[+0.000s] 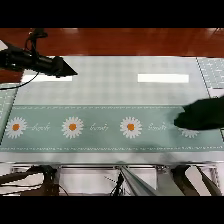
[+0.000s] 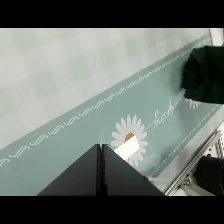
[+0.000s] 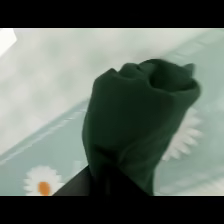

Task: Fold the shirts.

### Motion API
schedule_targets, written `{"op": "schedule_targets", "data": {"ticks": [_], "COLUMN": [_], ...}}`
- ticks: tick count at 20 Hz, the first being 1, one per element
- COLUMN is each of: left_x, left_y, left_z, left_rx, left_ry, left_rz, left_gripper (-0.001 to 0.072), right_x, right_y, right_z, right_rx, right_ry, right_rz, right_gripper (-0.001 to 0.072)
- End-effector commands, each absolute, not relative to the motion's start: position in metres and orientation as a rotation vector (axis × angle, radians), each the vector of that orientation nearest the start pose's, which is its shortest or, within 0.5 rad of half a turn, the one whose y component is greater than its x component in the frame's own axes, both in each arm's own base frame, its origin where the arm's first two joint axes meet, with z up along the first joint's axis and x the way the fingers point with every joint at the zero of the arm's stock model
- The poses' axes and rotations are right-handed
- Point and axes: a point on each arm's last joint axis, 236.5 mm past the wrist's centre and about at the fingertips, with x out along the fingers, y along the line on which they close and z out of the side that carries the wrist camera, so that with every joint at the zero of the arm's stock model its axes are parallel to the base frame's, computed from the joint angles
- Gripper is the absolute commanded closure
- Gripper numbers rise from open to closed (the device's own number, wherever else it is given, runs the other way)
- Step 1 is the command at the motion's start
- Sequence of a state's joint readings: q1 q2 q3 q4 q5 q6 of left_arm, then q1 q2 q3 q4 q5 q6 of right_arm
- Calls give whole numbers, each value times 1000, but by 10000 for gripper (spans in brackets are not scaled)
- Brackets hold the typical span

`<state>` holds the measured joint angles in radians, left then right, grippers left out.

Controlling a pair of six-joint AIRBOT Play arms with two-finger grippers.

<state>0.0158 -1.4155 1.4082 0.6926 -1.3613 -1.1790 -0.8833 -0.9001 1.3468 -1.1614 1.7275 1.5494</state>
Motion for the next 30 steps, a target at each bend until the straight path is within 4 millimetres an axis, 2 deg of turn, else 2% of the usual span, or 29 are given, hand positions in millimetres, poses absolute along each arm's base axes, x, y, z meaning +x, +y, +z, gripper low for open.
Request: {"op": "schedule_targets", "data": {"ticks": [1,3,6,9,13,14,17,18,21,23,25,27,29,30], "left_x": [403,404,406,413,423,424,424,424,423,422,421,426,432,435], "left_y": [-185,-187,-189,-192,-199,-201,-203,-203,-202,-201,-195,-183,-162,-146], "left_z": [90,83,86,92,105,108,112,112,112,113,121,141,171,186], "left_rx": [-414,-421,-434,-436,-477,-490,-497,-497,-498,-497,-492,-473,-406,-337], "left_ry": [1161,1177,1166,1114,1046,1037,1027,1027,1030,1031,1018,963,874,823], "left_rz": [-831,-835,-839,-853,-875,-880,-891,-891,-893,-896,-897,-883,-833,-776], "left_gripper": [683,683,683,683,683,683,683,683,683,683,683,684,685,684], "right_x": [129,87,49,37,24,23,20,17,10,20,48,103,168,194], "right_y": [-185,-204,-214,-210,-196,-191,-179,-179,-186,-197,-208,-216,-207,-201], "right_z": [159,162,167,169,153,148,140,141,143,145,149,163,186,195], "right_rx": [765,791,815,848,891,898,898,884,845,819,783,729,728,731], "right_ry": [1205,1201,1188,1161,1178,1187,1198,1202,1203,1149,1055,907,741,684], "right_rz": [-781,-989,-1163,-1212,-1232,-1228,-1223,-1228,-1261,-1244,-1155,-949,-692,-592], "right_gripper": [684,684,684,683,680,641,374,348,338,338,338,338,338,338]}}
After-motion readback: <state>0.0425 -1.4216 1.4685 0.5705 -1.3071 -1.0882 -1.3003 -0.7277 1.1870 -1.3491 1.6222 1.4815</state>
